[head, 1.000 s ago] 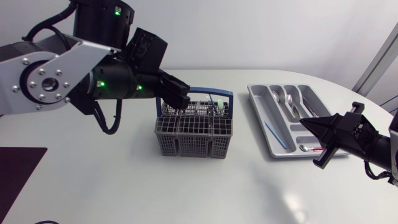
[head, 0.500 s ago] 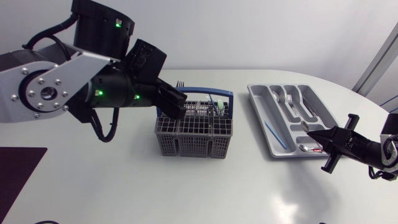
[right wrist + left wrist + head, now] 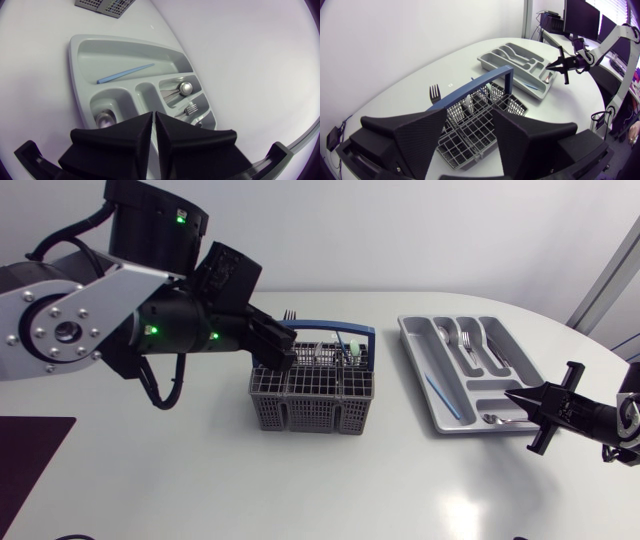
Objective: Unload the cutlery basket into the drawer organizer.
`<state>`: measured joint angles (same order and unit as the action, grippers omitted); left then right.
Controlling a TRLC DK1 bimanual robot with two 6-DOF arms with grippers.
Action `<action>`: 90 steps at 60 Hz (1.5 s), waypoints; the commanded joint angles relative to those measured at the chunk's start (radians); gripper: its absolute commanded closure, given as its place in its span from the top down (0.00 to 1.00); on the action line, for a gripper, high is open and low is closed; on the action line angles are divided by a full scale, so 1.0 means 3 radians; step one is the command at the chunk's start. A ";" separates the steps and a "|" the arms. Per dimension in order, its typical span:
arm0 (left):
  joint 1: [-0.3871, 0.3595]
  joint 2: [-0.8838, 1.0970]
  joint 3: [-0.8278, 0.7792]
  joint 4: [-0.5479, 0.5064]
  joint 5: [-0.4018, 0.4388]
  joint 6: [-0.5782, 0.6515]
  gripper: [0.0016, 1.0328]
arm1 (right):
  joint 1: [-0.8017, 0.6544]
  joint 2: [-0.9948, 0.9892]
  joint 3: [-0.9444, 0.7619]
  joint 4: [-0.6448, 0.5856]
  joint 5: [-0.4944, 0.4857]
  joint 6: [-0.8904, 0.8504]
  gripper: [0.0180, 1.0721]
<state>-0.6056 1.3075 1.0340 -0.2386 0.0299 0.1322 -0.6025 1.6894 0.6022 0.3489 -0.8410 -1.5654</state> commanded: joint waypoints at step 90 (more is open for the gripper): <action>0.0239 0.0223 -0.1417 0.0662 0.0299 0.1088 0.24 | 0.2484 0.0213 0.1705 -0.0974 0.0558 0.4441 0.18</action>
<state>-0.5392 1.3361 0.6289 -0.0727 0.1257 0.4431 0.1318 1.7142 1.0710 0.0746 -0.6754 -0.2794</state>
